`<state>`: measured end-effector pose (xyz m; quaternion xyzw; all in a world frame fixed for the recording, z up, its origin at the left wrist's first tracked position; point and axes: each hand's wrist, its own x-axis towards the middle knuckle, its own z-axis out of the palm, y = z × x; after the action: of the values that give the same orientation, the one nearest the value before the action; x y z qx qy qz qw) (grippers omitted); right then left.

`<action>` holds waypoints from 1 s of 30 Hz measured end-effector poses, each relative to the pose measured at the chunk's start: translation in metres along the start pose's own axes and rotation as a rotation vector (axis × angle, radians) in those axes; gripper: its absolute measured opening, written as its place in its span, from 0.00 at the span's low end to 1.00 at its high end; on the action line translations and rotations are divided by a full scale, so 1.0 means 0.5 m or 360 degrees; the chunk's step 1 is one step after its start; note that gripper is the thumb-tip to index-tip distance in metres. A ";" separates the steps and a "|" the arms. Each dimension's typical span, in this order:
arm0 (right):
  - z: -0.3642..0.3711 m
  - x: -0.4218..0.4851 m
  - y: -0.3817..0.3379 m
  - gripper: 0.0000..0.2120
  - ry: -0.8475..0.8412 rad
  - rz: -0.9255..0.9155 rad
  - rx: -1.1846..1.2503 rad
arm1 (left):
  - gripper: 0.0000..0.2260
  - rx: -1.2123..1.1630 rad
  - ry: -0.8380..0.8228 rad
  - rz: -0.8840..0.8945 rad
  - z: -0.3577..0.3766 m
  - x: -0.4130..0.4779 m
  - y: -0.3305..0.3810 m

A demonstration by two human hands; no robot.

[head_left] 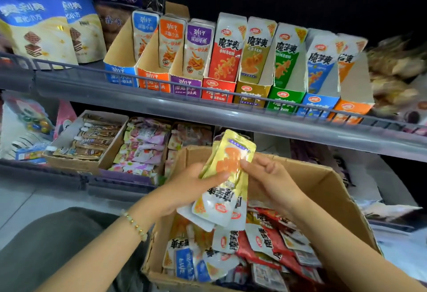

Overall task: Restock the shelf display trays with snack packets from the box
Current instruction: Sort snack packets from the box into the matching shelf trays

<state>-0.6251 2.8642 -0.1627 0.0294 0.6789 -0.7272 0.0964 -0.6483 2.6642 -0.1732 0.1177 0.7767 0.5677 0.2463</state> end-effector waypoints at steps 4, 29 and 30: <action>-0.019 -0.035 0.012 0.18 0.0068 -0.0054 -0.0019 | 0.20 -0.0039 -0.0016 0.0220 0.048 0.016 0.019; -0.022 -0.050 0.079 0.10 0.0286 0.0063 -0.0022 | 0.12 0.0176 0.0467 0.0119 0.117 0.034 -0.014; -0.022 -0.051 0.080 0.11 0.0254 0.0089 -0.0002 | 0.15 0.0095 0.0396 0.0067 0.118 0.030 -0.007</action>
<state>-0.5940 2.8751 -0.1983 0.1061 0.6839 -0.7191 0.0623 -0.6304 2.7186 -0.1939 0.0699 0.8151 0.5597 0.1325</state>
